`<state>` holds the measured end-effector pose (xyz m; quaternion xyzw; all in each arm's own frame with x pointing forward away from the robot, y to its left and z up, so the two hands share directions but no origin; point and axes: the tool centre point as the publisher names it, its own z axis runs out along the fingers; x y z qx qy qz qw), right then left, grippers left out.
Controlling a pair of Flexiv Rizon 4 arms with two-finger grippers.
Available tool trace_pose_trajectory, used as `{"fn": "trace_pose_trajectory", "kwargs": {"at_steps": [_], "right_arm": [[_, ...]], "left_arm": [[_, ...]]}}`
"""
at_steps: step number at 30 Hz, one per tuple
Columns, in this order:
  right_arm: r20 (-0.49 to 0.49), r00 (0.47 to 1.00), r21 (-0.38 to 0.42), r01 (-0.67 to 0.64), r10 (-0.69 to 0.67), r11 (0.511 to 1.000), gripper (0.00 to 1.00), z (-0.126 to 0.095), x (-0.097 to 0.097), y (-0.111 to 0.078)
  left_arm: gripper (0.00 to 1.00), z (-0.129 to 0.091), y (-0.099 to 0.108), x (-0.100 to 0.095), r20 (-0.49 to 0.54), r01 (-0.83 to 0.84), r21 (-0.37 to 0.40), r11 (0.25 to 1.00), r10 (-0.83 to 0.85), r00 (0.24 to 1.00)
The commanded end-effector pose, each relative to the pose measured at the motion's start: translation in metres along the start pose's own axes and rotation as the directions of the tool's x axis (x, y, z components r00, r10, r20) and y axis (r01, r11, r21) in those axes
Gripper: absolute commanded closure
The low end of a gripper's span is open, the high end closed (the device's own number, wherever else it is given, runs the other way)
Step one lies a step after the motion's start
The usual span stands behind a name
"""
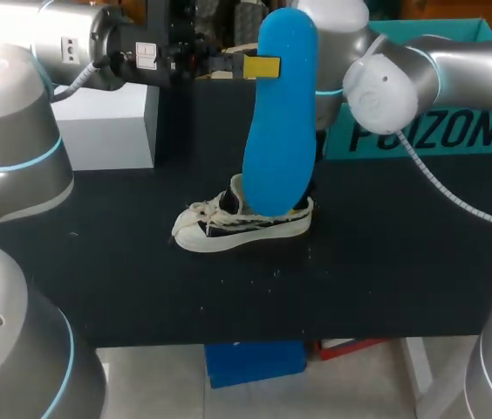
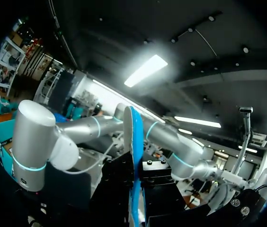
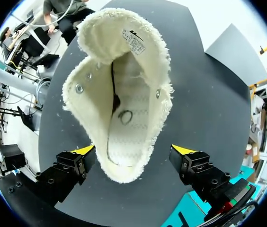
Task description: Take the shoe out of the shoebox, open the shoe tongue, remove and reinsert the insole, then place the shoe into the shoebox
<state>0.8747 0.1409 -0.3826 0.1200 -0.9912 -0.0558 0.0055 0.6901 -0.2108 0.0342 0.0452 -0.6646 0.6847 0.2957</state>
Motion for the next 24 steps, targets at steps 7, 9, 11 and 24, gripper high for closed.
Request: {"fn": "trace_pose_trajectory", "kwargs": {"at_steps": [7, 9, 11, 24], "right_arm": [[0.006, 1.000, 0.007, 0.005, -0.005, 1.000, 0.00, 0.002, 0.000, 0.004], [0.007, 1.000, -0.014, 0.021, -0.020, 1.000, 0.00, 0.001, 0.000, 0.003], [0.008, 0.999, -0.041, 0.041, -0.041, 0.998, 0.00, -0.001, 0.001, 0.002], [0.071, 0.997, -0.314, 0.045, -0.024, 0.949, 0.00, -0.009, 0.001, -0.008]], "left_arm": [[1.00, 0.001, 0.001, 0.000, 0.002, -0.001, 0.001, 1.000, 0.001, 1.000], [1.00, 0.001, 0.001, 0.000, 0.002, -0.001, 0.001, 1.000, 0.001, 1.000], [1.00, 0.001, 0.001, 0.000, 0.002, -0.001, 0.001, 1.000, 0.001, 1.000], [1.00, 0.001, 0.001, 0.000, 0.002, -0.001, 0.001, 1.000, 0.001, 1.000]]}}
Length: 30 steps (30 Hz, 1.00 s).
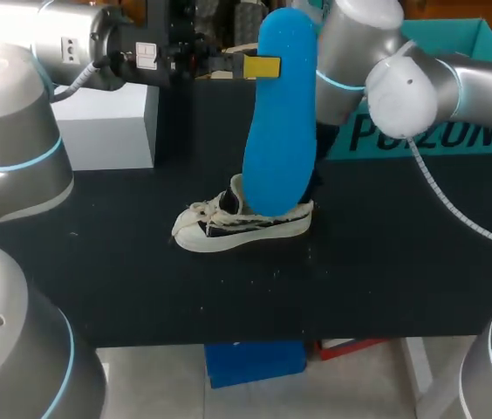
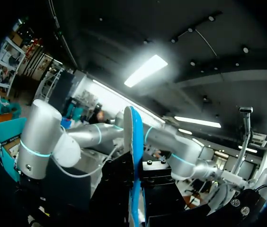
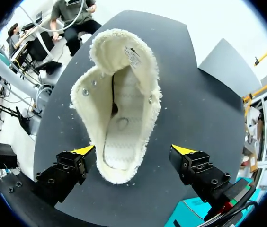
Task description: Take the shoe out of the shoebox, open the shoe tongue, remove and reinsert the insole, then place the shoe into the shoebox
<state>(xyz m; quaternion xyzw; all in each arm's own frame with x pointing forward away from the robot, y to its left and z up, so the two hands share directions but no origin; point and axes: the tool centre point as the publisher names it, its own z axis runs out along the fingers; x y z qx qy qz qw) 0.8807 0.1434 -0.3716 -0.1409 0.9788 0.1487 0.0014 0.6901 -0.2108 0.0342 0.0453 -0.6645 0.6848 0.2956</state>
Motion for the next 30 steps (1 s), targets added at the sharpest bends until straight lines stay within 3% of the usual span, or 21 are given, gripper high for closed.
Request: {"fn": "trace_pose_trajectory", "kwargs": {"at_steps": [1, 6, 11, 30], "right_arm": [[0.033, 0.999, -0.162, 0.000, 0.006, 0.987, 0.00, 0.000, 0.008, -0.010], [0.058, 0.998, -0.300, 0.036, -0.020, 0.953, 0.00, 0.005, 0.009, -0.012], [0.069, 0.997, -0.386, 0.053, -0.029, 0.921, 0.00, 0.010, 0.010, -0.014], [0.032, 0.999, -0.507, -0.009, 0.029, 0.862, 0.00, 0.035, 0.018, -0.034]], "left_arm": [[1.00, 0.001, 0.001, 0.000, 0.002, -0.001, 0.001, 1.000, 0.001, 1.000], [1.00, 0.001, 0.001, 0.000, 0.002, -0.001, 0.001, 1.000, 0.001, 1.000], [1.00, 0.001, 0.001, 0.000, 0.002, -0.001, 0.001, 1.000, 0.001, 1.000], [1.00, 0.001, 0.001, 0.000, 0.002, -0.001, 0.001, 1.000, 0.001, 1.000]]}}
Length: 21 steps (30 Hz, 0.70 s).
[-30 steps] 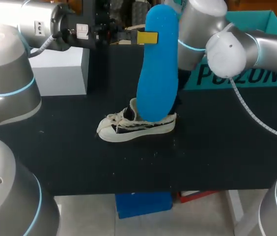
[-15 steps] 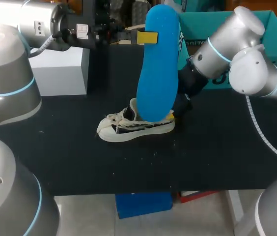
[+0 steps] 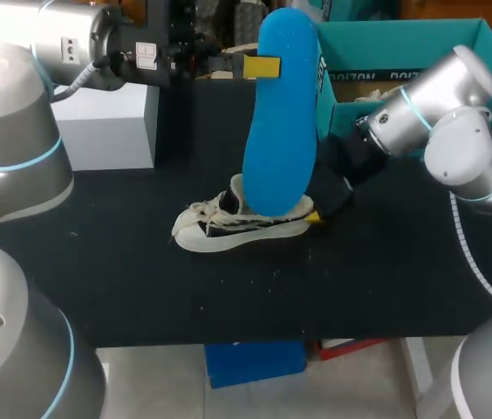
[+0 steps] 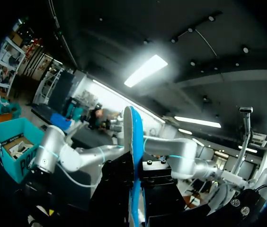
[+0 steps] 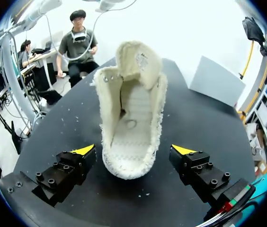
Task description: Take the shoe out of the shoebox, open the shoe tongue, remove and reinsert the insole, then place the shoe into the shoebox
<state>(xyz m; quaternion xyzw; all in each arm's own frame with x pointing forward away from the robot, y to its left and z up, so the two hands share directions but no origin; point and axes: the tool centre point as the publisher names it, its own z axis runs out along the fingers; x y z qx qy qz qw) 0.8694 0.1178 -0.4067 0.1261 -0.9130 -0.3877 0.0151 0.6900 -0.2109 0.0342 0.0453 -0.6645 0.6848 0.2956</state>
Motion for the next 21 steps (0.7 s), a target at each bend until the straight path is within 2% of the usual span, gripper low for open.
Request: {"fn": "trace_pose_trajectory", "kwargs": {"at_steps": [1, 10, 21], "right_arm": [[-0.001, 1.000, -0.039, -0.008, 0.008, 0.999, 0.00, 0.007, -0.001, -0.009], [0.000, 0.999, -0.064, -0.033, 0.033, 0.997, 0.00, 0.010, 0.003, -0.015], [0.020, 0.999, -0.055, -0.045, 0.046, 0.997, 0.00, 0.006, 0.003, -0.022]], "left_arm": [[1.00, 0.001, 0.001, 0.000, 0.002, -0.001, 0.001, 1.000, 0.001, 1.000], [1.00, 0.001, 0.001, 0.000, 0.002, -0.001, 0.001, 1.000, 0.001, 1.000], [1.00, 0.001, 0.001, 0.000, 0.002, -0.001, 0.001, 1.000, 0.001, 1.000]]}}
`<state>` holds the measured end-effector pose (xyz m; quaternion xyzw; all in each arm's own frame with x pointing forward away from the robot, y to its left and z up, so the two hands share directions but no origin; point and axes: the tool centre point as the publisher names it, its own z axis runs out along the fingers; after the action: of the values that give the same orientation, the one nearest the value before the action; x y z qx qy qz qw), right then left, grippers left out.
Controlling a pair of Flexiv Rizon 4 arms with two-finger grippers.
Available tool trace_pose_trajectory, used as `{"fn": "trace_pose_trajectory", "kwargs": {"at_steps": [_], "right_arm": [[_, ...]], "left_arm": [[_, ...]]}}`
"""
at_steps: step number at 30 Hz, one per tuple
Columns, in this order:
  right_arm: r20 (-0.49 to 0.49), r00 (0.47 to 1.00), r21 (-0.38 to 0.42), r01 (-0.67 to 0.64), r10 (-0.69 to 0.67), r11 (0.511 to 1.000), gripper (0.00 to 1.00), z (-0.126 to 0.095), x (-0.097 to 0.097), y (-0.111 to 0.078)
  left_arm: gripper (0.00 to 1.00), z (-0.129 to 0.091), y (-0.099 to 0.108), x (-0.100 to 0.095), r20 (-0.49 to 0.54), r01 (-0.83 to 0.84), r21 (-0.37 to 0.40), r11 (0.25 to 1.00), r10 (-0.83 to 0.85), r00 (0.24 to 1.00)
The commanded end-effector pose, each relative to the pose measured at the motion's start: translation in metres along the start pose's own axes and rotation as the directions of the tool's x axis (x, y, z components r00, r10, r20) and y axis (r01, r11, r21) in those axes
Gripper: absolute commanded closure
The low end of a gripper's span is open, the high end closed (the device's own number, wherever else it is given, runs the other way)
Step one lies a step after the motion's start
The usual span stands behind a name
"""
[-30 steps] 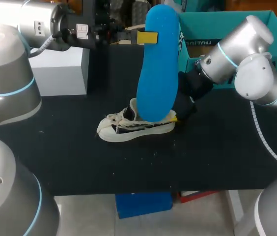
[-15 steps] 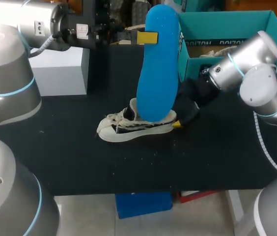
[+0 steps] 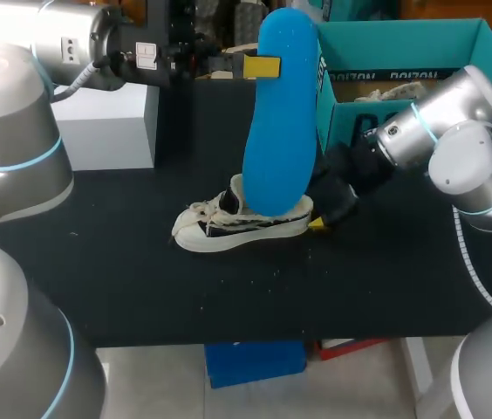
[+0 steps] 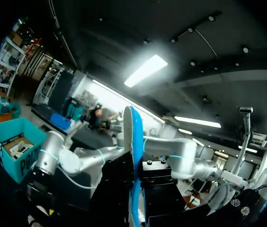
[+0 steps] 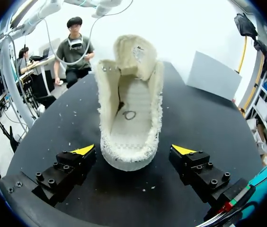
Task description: Take the shoe out of the shoebox, open the shoe tongue, remove and reinsert the insole, then place the shoe into the shoebox
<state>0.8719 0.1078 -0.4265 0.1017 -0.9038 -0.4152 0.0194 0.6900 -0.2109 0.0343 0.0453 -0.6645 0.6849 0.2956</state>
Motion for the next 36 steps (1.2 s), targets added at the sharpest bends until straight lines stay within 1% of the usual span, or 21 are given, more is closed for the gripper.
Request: {"fn": "trace_pose_trajectory", "kwargs": {"at_steps": [1, 6, 11, 15, 19, 23, 24, 26, 29, 32, 33, 36], "right_arm": [[0.007, 1.000, 0.009, -0.001, 0.001, 1.000, 0.00, -0.003, 0.002, -0.002], [-0.004, 1.000, 0.054, 0.003, -0.003, 0.999, 0.00, -0.012, -0.001, 0.002], [-0.030, 1.000, 0.181, 0.009, -0.004, 0.983, 0.00, -0.027, -0.009, 0.011], [-0.055, 0.998, 0.301, 0.022, -0.006, 0.953, 0.00, -0.036, -0.018, 0.023], [-0.071, 0.997, 0.420, 0.041, -0.012, 0.907, 0.00, -0.040, -0.028, 0.033], [-0.106, 0.994, 0.543, 0.071, -0.016, 0.837, 0.00, -0.040, -0.034, 0.043], [-0.114, 0.993, 0.564, 0.080, -0.018, 0.822, 0.04, -0.040, -0.036, 0.046], [-0.129, 0.991, 0.602, 0.095, -0.021, 0.793, 0.10, -0.038, -0.038, 0.050], [-0.145, 0.989, 0.649, 0.120, -0.033, 0.751, 0.09, -0.033, -0.041, 0.057], [-0.162, 0.986, 0.685, 0.146, -0.046, 0.714, 0.16, -0.026, -0.044, 0.062], [-0.167, 0.985, 0.691, 0.152, -0.048, 0.706, 0.15, -0.024, -0.044, 0.066], [-0.171, 0.984, 0.702, 0.159, -0.052, 0.694, 0.14, -0.015, -0.045, 0.074]], "left_arm": [[1.00, 0.001, 0.001, 0.000, 0.002, -0.001, 0.001, 1.000, 0.001, 1.000], [1.00, 0.001, 0.001, 0.000, 0.002, -0.001, 0.001, 1.000, 0.001, 1.000], [1.00, 0.001, 0.001, 0.000, 0.002, -0.001, 0.001, 1.000, 0.001, 1.000], [1.00, 0.001, 0.001, 0.000, 0.002, -0.001, 0.001, 1.000, 0.001, 1.000], [1.00, 0.001, 0.001, 0.000, 0.002, -0.001, 0.001, 1.000, 0.001, 1.000], [1.00, 0.001, 0.001, 0.000, 0.002, -0.001, 0.001, 1.000, 0.001, 1.000], [1.00, 0.001, 0.001, 0.000, 0.002, -0.001, 0.001, 1.000, 0.001, 1.000], [1.00, 0.001, 0.001, 0.000, 0.002, -0.001, 0.001, 1.000, 0.001, 1.000], [1.00, 0.001, 0.001, 0.000, 0.002, -0.001, 0.001, 1.000, 0.001, 1.000], [1.00, 0.001, 0.001, 0.000, 0.002, -0.001, 0.001, 1.000, 0.001, 1.000], [1.00, 0.001, 0.001, 0.000, 0.002, -0.001, 0.001, 1.000, 0.001, 1.000], [1.00, 0.001, 0.001, 0.000, 0.002, -0.001, 0.001, 1.000, 0.001, 1.000]]}}
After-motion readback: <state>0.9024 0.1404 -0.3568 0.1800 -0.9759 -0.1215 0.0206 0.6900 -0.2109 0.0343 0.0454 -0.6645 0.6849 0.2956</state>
